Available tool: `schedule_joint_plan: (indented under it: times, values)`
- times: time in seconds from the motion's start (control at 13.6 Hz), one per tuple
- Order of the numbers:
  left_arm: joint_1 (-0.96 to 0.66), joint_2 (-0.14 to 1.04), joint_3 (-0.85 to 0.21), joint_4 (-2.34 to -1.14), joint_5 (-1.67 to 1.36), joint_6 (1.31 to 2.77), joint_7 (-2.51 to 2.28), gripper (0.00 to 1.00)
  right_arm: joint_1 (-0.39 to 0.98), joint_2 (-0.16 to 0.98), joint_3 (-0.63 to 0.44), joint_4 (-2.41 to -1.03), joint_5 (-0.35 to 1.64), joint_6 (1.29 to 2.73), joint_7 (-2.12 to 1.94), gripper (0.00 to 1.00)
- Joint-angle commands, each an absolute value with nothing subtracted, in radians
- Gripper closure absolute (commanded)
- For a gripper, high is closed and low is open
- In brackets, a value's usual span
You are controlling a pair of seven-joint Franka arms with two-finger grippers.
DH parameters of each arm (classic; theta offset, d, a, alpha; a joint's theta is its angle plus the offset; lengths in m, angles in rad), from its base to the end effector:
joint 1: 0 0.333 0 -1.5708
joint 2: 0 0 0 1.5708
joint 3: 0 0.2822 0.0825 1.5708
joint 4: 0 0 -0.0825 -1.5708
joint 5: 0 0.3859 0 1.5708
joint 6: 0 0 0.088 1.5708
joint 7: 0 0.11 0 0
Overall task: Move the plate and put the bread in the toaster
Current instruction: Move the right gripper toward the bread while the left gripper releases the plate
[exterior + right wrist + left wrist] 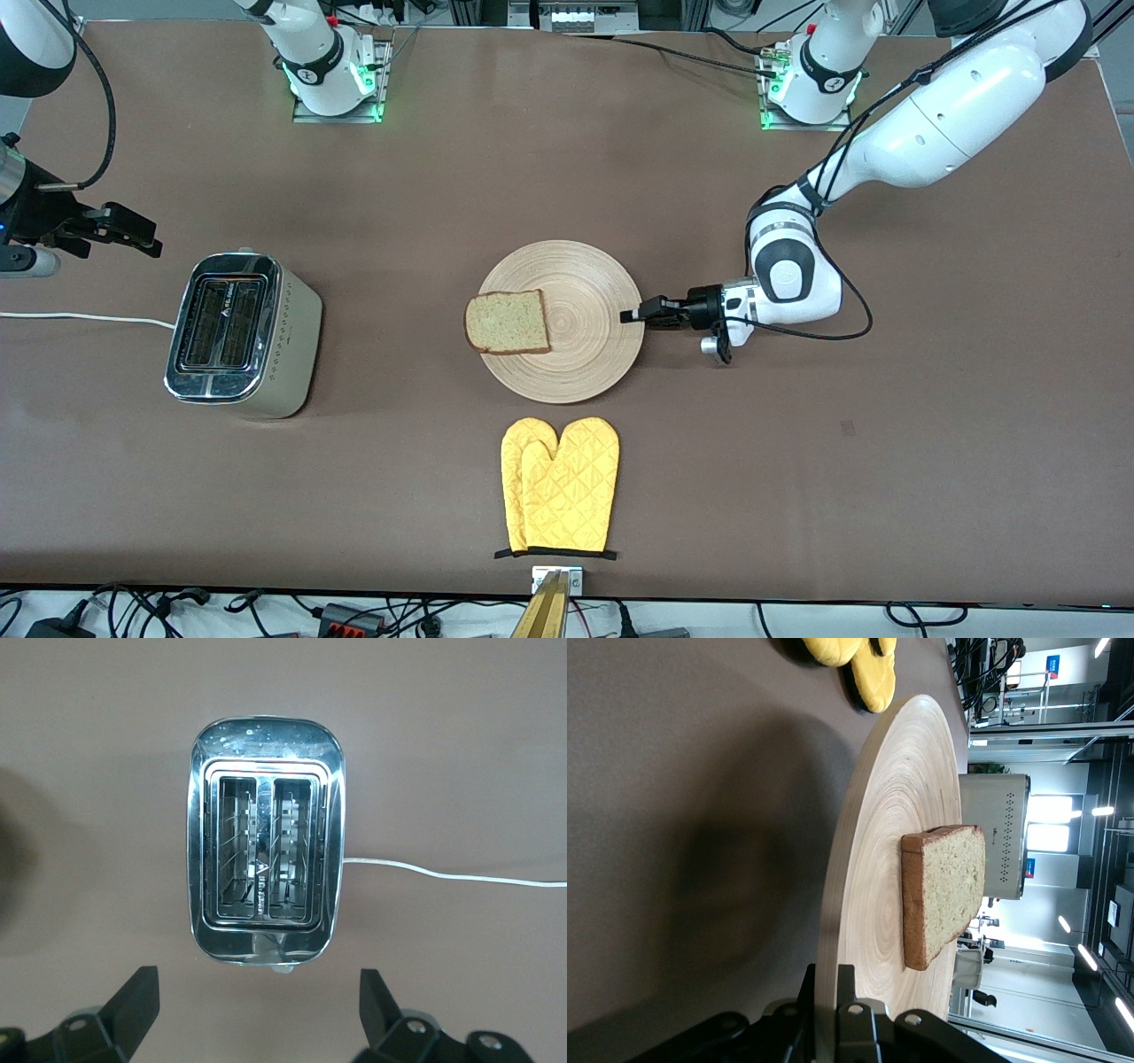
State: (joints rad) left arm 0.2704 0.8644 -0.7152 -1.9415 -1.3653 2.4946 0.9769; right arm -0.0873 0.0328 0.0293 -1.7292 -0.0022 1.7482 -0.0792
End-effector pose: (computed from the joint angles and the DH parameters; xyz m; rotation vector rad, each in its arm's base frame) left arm 0.5155 -0.2649 0.0941 1.9476 0.0723 -0.0012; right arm 0.5717 -0.0336 0.5088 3.1411 0.0339 -0.0217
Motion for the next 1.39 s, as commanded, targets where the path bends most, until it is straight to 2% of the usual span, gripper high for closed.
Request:
schedule_joint_plan:
  times: [0.0, 0.29, 0.51, 0.59, 0.66, 1.1, 1.32]
  values:
    - [0.242, 0.854, -0.693, -1.939, -1.407, 2.484, 1.022, 0.94, -0.074, 0.035, 0.038, -1.743, -0.009, 1.749, -0.072, 0.0]
    - [0.215, 0.854, -0.664, -1.927, -1.407, 2.484, 1.037, 0.93, 0.029, 0.096, 0.038, -1.743, -0.009, 1.763, 0.095, 0.0]
    - [0.206, 0.854, -0.653, -1.927, -1.408, 2.484, 1.035, 0.46, 0.11, 0.146, 0.038, -1.74, -0.008, 1.805, 0.107, 0.0]
    - [0.207, 0.853, -0.653, -1.927, -1.408, 2.484, 1.035, 0.17, 0.133, 0.156, 0.038, -1.74, -0.008, 1.818, 0.107, 0.0]
    - [0.215, 0.848, -0.653, -1.927, -1.408, 2.484, 1.037, 0.0, 0.152, 0.169, 0.038, -1.735, -0.008, 1.827, 0.107, 0.0]
    - [0.301, 0.793, -0.655, -1.936, -1.387, 2.462, 1.034, 0.0, 0.251, 0.247, 0.038, -1.729, 0.002, 1.923, 0.107, 0.0]
    - [0.386, 0.795, -0.653, -1.924, -1.19, 2.369, 1.034, 0.0, 0.297, 0.305, 0.038, -1.717, 0.008, 1.971, 0.109, 0.0]
